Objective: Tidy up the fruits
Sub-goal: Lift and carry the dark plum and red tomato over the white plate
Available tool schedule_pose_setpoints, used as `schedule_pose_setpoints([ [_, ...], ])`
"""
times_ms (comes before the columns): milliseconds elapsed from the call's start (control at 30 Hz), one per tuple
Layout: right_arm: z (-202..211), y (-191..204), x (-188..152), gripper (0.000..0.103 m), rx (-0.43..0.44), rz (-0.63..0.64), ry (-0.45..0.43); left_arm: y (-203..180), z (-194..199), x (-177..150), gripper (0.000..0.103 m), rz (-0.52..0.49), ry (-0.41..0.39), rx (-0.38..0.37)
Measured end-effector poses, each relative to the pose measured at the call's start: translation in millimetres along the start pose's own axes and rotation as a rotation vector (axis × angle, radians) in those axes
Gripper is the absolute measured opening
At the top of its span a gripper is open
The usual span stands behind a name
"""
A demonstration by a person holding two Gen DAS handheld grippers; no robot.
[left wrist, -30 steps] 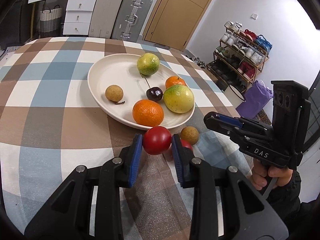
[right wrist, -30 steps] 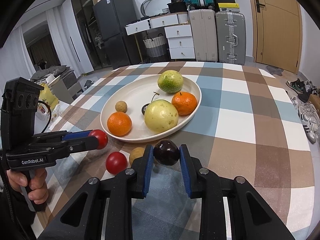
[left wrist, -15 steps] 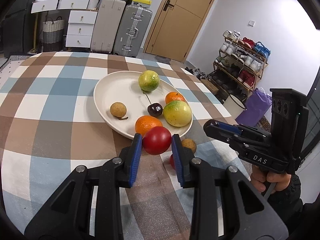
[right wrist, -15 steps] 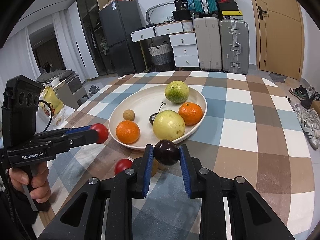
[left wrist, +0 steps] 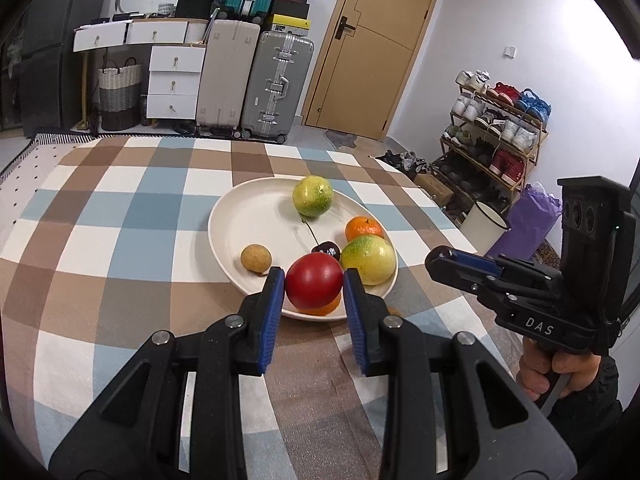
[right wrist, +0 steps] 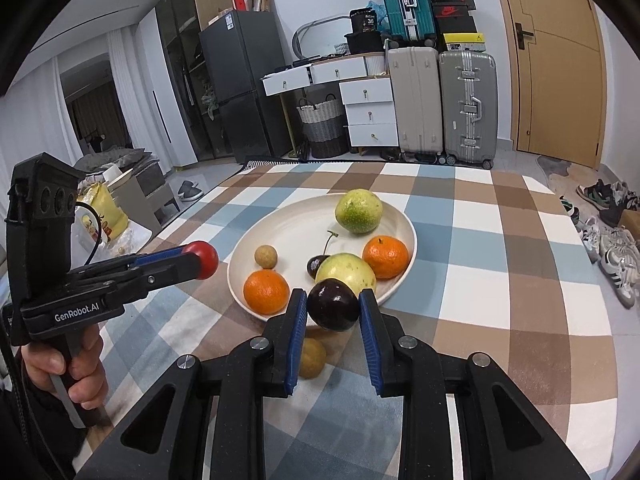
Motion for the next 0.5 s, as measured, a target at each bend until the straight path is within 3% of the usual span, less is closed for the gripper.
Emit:
schedule_pose_setpoints([
  [500, -14, 0, 36, 0.027, -0.009, -0.028, -0.013, -3, -11, 35, 0.027, -0.031, -0.009, 0.038],
])
Point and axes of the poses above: each gripper's, at about its wrist camera, not at the fingertips, and z roughly against the way its jaws point, y to its left, x to its top, the point moved 6 cm from there along -z, roughly the way its jaws point, and after that the axes turned 5 degrees about z, right-handed, at the moved point
